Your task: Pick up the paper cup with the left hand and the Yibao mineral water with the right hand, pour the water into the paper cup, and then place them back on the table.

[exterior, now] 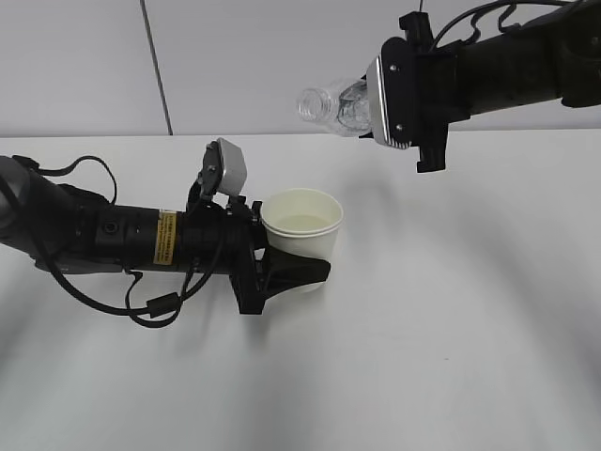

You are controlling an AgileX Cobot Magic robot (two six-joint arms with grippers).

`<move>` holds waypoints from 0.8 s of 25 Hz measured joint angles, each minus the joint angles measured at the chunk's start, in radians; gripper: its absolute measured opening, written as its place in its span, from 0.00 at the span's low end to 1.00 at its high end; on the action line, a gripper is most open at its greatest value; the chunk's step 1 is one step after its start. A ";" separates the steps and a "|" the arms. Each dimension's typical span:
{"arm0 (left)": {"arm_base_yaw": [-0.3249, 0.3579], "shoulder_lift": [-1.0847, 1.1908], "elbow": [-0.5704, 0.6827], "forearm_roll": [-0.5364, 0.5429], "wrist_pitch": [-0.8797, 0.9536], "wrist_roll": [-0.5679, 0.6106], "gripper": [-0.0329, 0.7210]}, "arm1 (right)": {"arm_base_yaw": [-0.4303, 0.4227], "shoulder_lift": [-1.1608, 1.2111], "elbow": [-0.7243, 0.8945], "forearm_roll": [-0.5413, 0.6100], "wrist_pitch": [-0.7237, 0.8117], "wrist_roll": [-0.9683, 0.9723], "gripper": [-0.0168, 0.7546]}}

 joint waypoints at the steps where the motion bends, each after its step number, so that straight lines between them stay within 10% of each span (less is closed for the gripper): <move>1: 0.003 0.000 0.000 0.000 0.001 0.000 0.59 | 0.000 0.000 0.000 0.000 0.005 0.053 0.60; 20: 0.114 -0.003 0.000 0.001 0.022 0.015 0.59 | 0.000 0.000 0.000 0.000 -0.073 0.861 0.60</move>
